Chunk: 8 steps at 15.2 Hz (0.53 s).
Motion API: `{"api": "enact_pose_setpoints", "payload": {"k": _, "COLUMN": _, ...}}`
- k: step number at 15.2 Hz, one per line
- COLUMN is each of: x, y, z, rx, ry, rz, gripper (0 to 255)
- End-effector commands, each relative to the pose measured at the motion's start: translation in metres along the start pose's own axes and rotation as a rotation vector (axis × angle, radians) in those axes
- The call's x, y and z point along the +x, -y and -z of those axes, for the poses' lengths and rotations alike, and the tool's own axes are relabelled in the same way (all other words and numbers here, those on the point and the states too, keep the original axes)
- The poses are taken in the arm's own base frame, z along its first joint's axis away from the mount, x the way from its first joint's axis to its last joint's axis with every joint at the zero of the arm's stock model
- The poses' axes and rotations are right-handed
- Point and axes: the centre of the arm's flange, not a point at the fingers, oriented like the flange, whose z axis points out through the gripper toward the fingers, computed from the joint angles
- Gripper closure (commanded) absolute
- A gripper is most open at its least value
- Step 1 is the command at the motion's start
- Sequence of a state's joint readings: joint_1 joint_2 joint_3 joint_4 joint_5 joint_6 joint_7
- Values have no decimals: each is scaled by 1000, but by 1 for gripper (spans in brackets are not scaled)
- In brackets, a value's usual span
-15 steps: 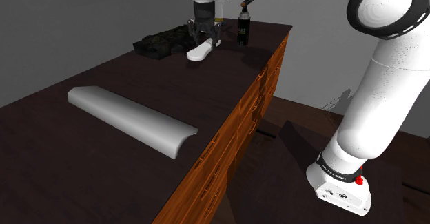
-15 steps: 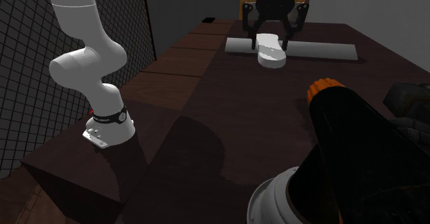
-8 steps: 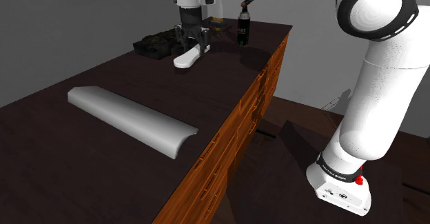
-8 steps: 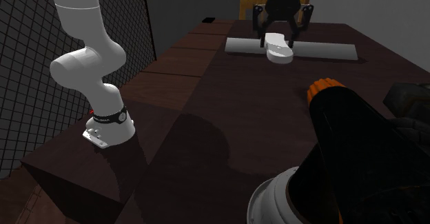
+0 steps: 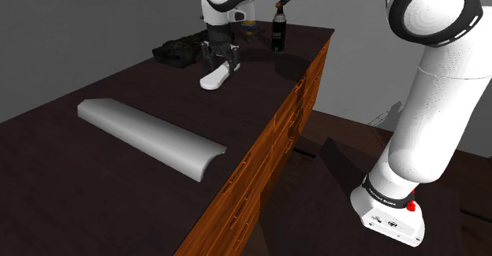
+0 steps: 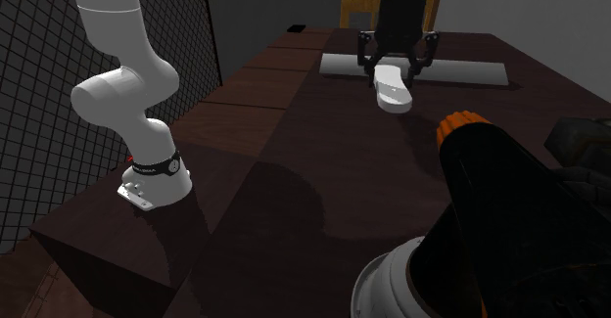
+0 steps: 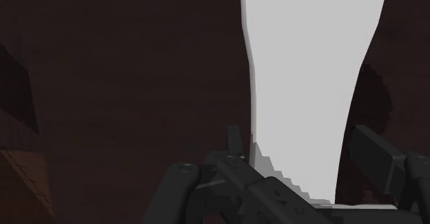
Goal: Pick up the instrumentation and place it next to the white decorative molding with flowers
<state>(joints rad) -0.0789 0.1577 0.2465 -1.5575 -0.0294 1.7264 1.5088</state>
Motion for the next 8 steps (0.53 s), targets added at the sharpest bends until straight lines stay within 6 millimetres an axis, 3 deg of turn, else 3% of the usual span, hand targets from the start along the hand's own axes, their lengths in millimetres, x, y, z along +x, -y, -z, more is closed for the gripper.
{"api": "enact_pose_setpoints", "payload": {"k": 1, "x": 1, "y": -1, "z": -11, "rx": 1, "ry": 0, "rz": 0, "gripper": 255}}
{"api": "enact_pose_setpoints", "payload": {"k": 8, "x": 2, "y": -1, "z": -51, "rx": 1, "ry": 0, "rz": 0, "gripper": 255}}
